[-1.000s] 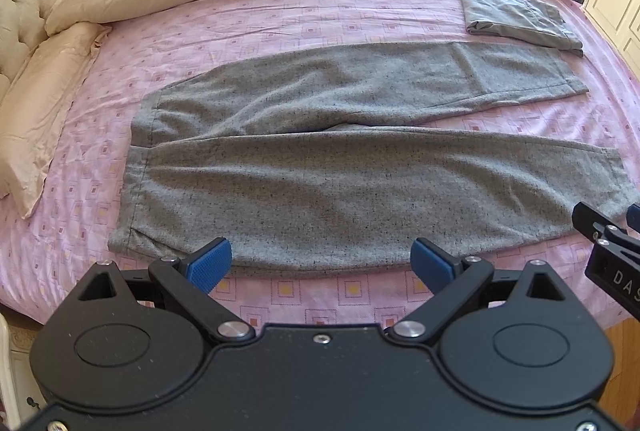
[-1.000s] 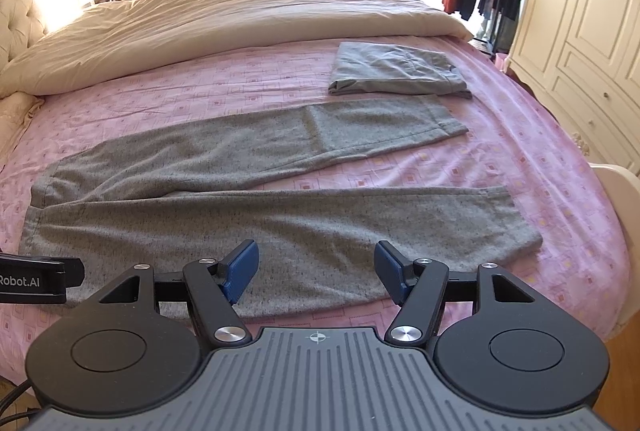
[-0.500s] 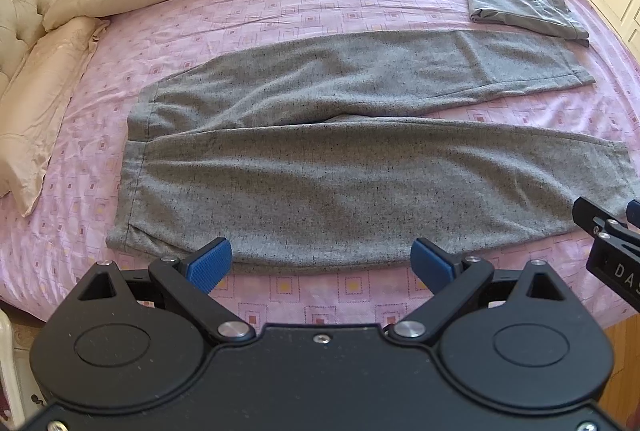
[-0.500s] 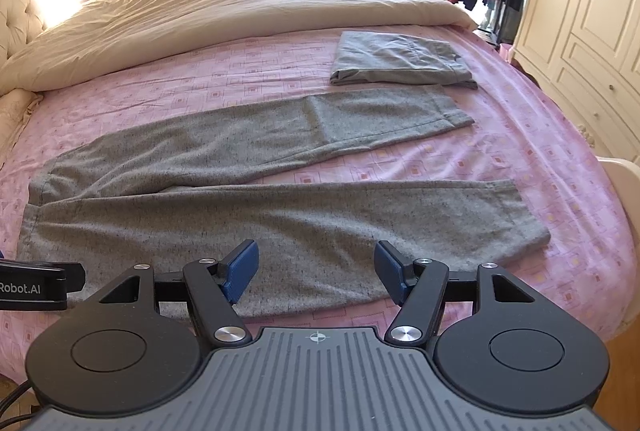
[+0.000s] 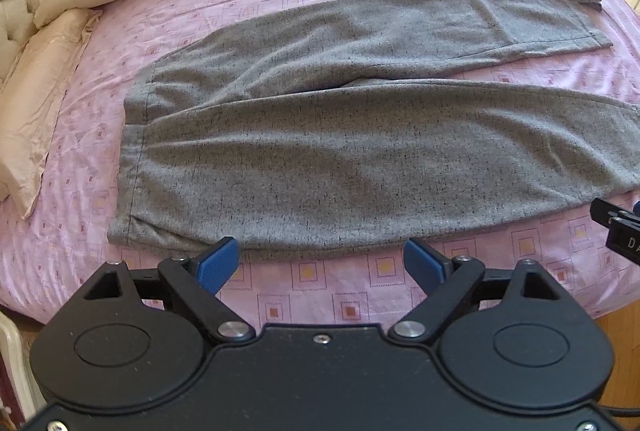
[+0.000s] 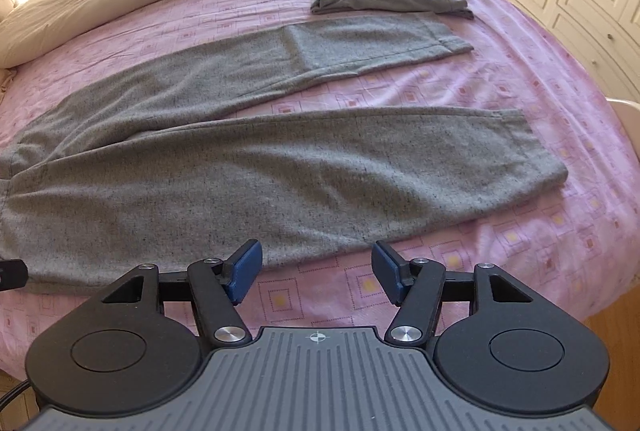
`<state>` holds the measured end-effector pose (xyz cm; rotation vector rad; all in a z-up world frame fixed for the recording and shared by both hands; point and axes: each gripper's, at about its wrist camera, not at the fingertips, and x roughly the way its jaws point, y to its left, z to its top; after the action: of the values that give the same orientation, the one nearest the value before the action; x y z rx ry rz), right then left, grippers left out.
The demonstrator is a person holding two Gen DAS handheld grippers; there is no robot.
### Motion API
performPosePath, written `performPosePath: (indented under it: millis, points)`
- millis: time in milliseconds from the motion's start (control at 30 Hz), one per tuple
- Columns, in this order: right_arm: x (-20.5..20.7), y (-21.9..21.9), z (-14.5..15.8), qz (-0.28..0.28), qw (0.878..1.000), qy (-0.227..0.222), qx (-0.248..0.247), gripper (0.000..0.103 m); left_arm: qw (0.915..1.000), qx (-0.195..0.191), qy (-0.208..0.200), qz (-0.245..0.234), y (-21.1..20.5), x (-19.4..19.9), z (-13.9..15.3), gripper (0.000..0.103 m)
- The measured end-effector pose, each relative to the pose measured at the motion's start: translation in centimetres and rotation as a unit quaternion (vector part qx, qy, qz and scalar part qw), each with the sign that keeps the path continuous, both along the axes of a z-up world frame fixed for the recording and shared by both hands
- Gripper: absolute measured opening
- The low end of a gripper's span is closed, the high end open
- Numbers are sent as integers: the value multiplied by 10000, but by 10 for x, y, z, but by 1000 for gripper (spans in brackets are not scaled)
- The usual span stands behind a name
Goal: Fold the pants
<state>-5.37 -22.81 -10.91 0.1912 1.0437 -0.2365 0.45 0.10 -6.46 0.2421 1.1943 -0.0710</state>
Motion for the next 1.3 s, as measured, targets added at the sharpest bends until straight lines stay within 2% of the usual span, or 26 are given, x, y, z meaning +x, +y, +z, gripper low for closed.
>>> performPosePath:
  millis: [167,300,367,500,567,733,867,1033,1167,1233,1300]
  points:
    - [5,-25,-5,-477,9979,12,-442,59,9974,-129,137,-692,-19,24,-25,90]
    - [10,-52,-5,-599,9938,-158,-918,59,9945,-179,101,-1030,-38,39,-34,90]
    - [12,-69,-5,-727,9904,-223,-1152,59,9933,-212,85,-1135,-46,44,-36,90]
    - [12,-108,-4,-1067,9847,-437,-1308,58,9918,-208,100,-1260,-58,51,-36,90]
    - [15,-128,-8,-1099,9834,-399,-1388,58,9916,-156,62,-1285,-63,53,-36,90]
    - [30,-177,-23,-856,9853,-273,-1456,58,9946,-132,269,-993,-73,61,-42,90]
    - [48,-221,-43,-734,9902,-158,-1181,59,9985,-26,363,-411,-83,62,-42,90]
    - [71,-266,-73,-353,9950,28,-935,59,9990,80,418,128,-100,56,-40,90]
    - [85,-294,-93,47,9989,230,-395,59,9978,133,451,465,-114,51,-40,90]
    - [93,-300,-101,380,9980,504,-37,59,9970,162,472,596,-120,49,-40,90]
    - [98,-302,-103,494,9967,640,115,60,9963,214,465,688,-126,47,-40,90]
